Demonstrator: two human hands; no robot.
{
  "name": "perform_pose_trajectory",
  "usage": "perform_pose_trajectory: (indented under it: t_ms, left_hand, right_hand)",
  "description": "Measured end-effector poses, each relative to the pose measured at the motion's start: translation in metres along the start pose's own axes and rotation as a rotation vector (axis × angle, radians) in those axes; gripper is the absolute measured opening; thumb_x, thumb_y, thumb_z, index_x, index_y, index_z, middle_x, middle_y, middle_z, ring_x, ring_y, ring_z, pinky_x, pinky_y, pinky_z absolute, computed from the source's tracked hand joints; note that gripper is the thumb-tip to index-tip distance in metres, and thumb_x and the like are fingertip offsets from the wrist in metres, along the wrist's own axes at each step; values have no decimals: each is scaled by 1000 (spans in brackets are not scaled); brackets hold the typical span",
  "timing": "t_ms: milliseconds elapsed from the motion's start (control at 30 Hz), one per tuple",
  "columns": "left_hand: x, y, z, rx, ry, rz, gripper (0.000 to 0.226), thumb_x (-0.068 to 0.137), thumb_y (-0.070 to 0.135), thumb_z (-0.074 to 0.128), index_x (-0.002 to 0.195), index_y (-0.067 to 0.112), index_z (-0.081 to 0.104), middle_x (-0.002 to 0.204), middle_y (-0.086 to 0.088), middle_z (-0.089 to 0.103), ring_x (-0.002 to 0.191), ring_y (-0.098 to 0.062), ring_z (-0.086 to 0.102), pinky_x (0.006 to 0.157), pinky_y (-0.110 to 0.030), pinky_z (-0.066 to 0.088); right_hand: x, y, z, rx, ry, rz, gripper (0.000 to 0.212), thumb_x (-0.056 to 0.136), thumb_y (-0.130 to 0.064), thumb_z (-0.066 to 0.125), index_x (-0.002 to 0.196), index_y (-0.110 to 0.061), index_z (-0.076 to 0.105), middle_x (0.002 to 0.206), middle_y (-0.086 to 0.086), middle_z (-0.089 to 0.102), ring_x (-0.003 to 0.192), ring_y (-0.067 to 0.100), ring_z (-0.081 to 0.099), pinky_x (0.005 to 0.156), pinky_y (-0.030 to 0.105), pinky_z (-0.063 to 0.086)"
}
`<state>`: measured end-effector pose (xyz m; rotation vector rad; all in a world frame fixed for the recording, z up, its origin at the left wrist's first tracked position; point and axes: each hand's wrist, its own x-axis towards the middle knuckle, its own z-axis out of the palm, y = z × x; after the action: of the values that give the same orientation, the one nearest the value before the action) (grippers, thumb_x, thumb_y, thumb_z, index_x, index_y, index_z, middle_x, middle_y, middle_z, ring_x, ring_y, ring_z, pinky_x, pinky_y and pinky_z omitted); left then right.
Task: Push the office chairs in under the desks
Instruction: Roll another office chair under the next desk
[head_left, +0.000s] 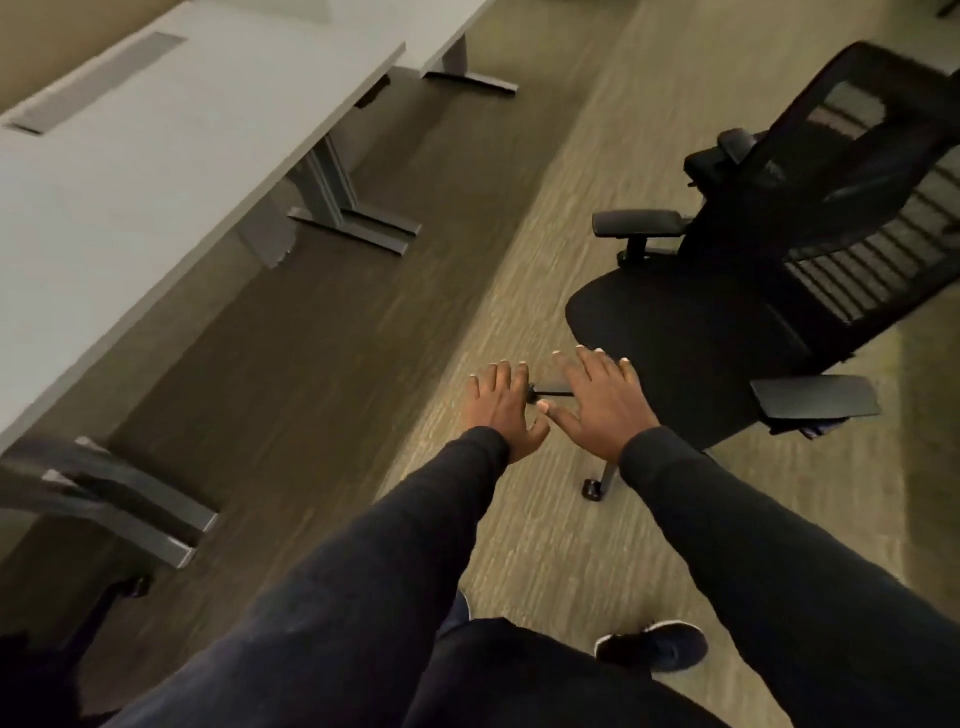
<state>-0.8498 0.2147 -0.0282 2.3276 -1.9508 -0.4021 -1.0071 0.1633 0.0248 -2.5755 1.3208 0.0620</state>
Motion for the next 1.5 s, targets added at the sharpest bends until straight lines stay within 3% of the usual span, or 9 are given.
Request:
perform_pose_trajectory:
  t_ms: [133,367,567,700,933,1167,1500]
  left_hand:
    - [35,89,15,39,-6,-20,84,80,60,43,148,14,27,147,-11,37,134,-32,33,111,-50,27]
    - [99,257,25,-9,16,4,92,86,65,46,156,15,14,161,-14,19,148,-33,15,119,-54,13]
    - [167,373,28,4,13,54,93,83,53,57,156,16,13,160,-14,20,148,-33,15,120,-55,11]
    - [214,438,43,34,-6,89,93,82,51,53,156,15,11,161,-14,19,148,-33,15,119,-56,13]
    - [311,537,61,-79,54,100,93,82,62,45,155,13,16,160,-15,22,147,-33,17,118,-56,13]
    - [381,601,40,-102,140,55,111,72,83,39,154,13,19,157,-14,28,144,-33,24,116,-55,20]
    - [445,686,36,-54,104,-39,133,61,87,51,156,5,7,159,-18,23,143,-35,23,117,-54,18]
  right_hand:
    - [-12,91,-22,-11,21,-20,77,97,-66,37,159,-22,23,164,13,25,152,33,21,122,57,14]
    - [-54,270,-68,-59,18,7,78,97,-68,33,160,-24,20,164,14,26,151,33,23,121,56,17]
    - [-58,380,-104,-29,72,41,77,96,-67,34,159,-26,19,164,12,26,151,32,23,121,56,18]
    - [-50,449,-121,-37,110,25,77,96,-66,38,159,-24,25,162,13,31,150,33,26,120,56,21]
    - [3,579,-178,-85,187,-26,74,97,-63,44,157,-21,31,159,12,36,148,31,30,120,52,23]
    - [64,676,-238,-96,285,-32,74,95,-63,47,154,-19,37,156,16,39,145,34,34,118,53,27]
    - [147,763,-246,232,110,-2,77,99,-55,50,157,-12,25,162,18,24,147,38,29,117,52,32]
